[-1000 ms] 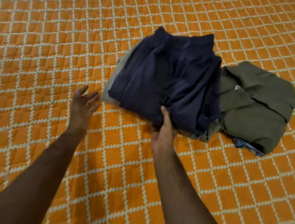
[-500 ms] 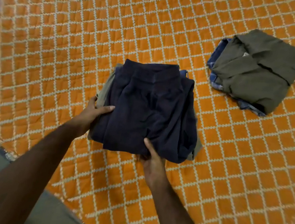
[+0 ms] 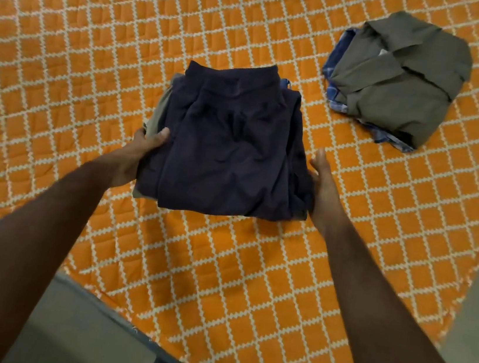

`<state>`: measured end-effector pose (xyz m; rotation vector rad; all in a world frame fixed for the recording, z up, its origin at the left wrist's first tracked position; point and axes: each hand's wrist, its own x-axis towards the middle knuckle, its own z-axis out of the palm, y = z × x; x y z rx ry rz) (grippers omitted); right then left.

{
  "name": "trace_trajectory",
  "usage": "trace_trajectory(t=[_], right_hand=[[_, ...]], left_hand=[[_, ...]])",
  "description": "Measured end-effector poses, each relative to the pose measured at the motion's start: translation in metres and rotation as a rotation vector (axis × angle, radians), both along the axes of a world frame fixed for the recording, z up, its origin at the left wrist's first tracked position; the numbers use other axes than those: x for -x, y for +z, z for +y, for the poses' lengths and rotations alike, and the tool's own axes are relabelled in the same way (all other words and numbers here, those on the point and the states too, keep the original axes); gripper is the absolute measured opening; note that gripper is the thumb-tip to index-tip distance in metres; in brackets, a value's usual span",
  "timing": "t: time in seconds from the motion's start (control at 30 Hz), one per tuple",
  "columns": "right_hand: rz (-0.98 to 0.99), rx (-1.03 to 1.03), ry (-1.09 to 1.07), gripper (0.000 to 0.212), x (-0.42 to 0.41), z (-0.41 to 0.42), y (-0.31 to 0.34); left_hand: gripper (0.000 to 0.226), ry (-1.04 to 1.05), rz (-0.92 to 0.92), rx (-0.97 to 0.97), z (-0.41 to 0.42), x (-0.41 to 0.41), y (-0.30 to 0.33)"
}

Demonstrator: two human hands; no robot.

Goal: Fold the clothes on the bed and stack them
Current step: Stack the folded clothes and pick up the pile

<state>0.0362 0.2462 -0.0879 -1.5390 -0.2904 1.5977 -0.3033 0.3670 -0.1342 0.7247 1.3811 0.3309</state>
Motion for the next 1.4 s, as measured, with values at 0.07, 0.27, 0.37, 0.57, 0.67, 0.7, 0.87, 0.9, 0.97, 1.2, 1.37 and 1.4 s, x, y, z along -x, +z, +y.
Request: trace_trajectory(t=[0.07,0.27,0.37,0.57,0.67,0.7,0.87,0.9,0.97,1.2,1.37,1.4], right_hand=[[0.033,-0.053,0.240,0.040,0.000,0.036,-0.002],[-0.312,-0.004,0.437,0.126,0.016,0.073,-0.055],[-0.302,0.037,0.336,0.122,0.018,0.064,-0.066],[-0.251,0.047,0.225,0.082,0.030,0.019,-0.050],[-0.159,0.126,0.264,0.056,0.046,-0.036,-0.022],[-0.129,0.140,0.261,0.052,0.051,-0.052,-0.015],[-0.103,0.169,0.248,0.063,0.080,-0.124,0.034],[-0.079,0.160,0.265,0.062,0.088,-0.135,0.049],[-0.067,0.149,0.280,0.059,0.096,-0.148,0.072],[-0.044,0.045,0.433,0.059,0.144,-0.168,0.178],[-0.047,-0.055,0.586,0.055,0.203,-0.149,0.234],[-0.044,-0.075,0.625,0.056,0.221,-0.142,0.245]], left_hand=[[0.148,-0.028,0.037,-0.002,0.001,-0.004,0.001],[0.157,-0.052,0.158,-0.019,0.003,-0.014,0.000],[0.141,0.020,0.183,-0.022,-0.003,-0.016,-0.009],[0.105,0.069,0.069,0.107,-0.058,-0.009,-0.009],[0.091,0.038,0.037,0.084,-0.112,0.006,0.010],[0.091,0.038,0.060,0.068,-0.127,0.011,0.014],[0.069,0.089,0.065,0.013,-0.205,0.040,0.060],[0.062,0.099,0.054,0.007,-0.220,0.048,0.079],[0.062,0.123,0.059,-0.005,-0.239,0.059,0.102],[0.051,0.283,0.079,-0.085,-0.306,0.111,0.224],[0.057,0.418,0.092,-0.193,-0.337,0.166,0.285],[0.059,0.462,0.100,-0.219,-0.343,0.179,0.297]])
